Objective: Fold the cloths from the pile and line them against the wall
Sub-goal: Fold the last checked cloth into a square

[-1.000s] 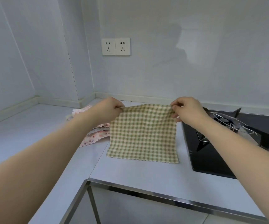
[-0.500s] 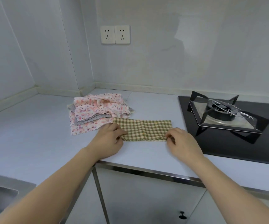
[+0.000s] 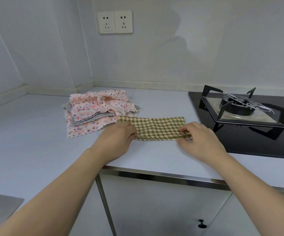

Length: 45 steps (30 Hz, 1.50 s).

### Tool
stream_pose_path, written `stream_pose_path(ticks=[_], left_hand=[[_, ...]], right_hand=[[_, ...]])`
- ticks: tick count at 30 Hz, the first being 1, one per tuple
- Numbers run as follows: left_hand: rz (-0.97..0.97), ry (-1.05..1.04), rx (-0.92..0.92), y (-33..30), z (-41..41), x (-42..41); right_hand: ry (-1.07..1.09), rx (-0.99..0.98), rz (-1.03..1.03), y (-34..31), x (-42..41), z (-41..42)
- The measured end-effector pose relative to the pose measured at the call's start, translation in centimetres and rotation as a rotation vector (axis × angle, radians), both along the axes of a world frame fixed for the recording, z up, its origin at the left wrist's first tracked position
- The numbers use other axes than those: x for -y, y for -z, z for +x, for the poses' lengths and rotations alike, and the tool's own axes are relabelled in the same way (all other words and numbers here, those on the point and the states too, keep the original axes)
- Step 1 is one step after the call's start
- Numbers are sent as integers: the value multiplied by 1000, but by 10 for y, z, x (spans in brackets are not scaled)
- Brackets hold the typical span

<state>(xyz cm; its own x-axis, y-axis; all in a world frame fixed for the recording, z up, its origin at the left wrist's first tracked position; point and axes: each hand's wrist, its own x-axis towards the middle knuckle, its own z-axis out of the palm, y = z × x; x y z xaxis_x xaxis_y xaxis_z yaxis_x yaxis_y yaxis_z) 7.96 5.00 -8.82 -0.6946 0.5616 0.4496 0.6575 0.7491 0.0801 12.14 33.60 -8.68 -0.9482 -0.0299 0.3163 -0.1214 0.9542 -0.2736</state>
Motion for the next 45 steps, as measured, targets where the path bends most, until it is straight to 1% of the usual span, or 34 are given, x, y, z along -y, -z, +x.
stream_pose_path(ticks=[1,3,5,6,8,10,12,14,16,17,21,24,28,31,33,35,37,41,45], left_hand=[[26,-30,30,-1,2,-1],[146,-99,169,-5,6,-3],[342,-124,336,-8,10,-4],[439,-124,391,-9,11,-3],[566,-110,426,-9,12,-2],[531,-94,389,-10,14,-1],[397,-85,313,-8,16,1],[291,-76,270,-7,18,2],[243,-71,243,-7,19,2],[225,-80,234,-8,20,1],[190,-134,225,-6,20,2],[189,-163,249,-7,19,7],[221,-105,264,-11,23,9],[186,-69,241,-14,24,10],[223,-67,259,-17,24,9],[337,-94,319,-24,25,7],[436,-131,334,-33,25,6],[584,-150,315,-53,31,6],[643,-189,266,-70,34,9]], right_hand=[[-4,5,1,-1,0,1],[-17,18,13,-1,0,3],[-17,25,26,-2,0,4],[-16,26,25,-2,0,4],[-26,30,17,-2,-1,4],[-44,17,-5,-1,-2,2],[-41,-19,-86,0,-4,2],[-17,-41,-247,0,-6,2],[-4,-79,-418,0,-8,3],[-1,-98,-472,0,-9,3],[-2,-125,-562,1,-12,3],[-11,-134,-678,-1,-14,4],[-52,-161,-792,-3,-15,6],[-63,-184,-846,-4,-15,7],[-61,-189,-859,-4,-17,7],[-58,-194,-891,-6,-18,8],[-64,-199,-937,-12,-17,11],[-83,-239,-953,-36,-15,19],[-148,-273,-991,-60,-13,30]])
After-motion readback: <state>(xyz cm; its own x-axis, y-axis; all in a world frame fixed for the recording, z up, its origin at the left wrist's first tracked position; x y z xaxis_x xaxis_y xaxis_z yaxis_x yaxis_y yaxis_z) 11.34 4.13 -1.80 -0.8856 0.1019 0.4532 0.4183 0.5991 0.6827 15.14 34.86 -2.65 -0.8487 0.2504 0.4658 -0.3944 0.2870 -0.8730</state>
